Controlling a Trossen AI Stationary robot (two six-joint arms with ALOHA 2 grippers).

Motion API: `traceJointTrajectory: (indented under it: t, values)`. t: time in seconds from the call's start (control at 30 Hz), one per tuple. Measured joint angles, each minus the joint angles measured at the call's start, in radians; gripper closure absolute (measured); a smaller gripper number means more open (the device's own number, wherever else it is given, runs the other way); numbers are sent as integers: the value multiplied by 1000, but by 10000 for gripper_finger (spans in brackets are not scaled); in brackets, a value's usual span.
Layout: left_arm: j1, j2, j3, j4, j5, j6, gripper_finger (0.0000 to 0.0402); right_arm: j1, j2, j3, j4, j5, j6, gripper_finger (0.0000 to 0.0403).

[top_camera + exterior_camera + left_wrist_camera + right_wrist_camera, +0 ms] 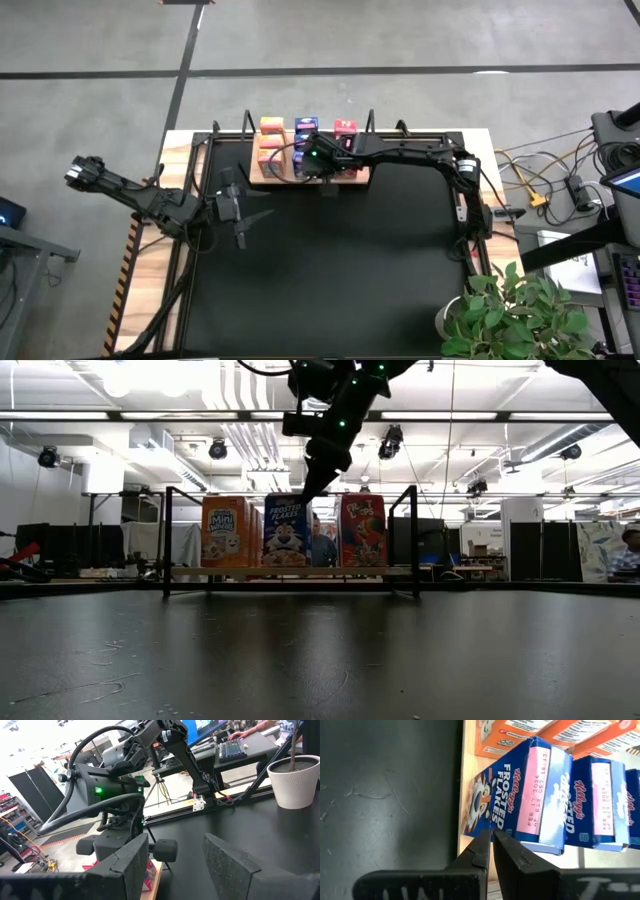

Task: Stack cereal on shelf
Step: Put the blue cereal box on the shelf aligned with other blue cereal boxes

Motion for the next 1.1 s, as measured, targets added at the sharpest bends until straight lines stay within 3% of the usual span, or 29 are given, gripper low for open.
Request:
traceJointTrajectory:
  t: [1.1]
  values:
    - [0, 0, 0, 1, 0, 0, 228, -2, 1, 0, -23, 24, -36, 390]
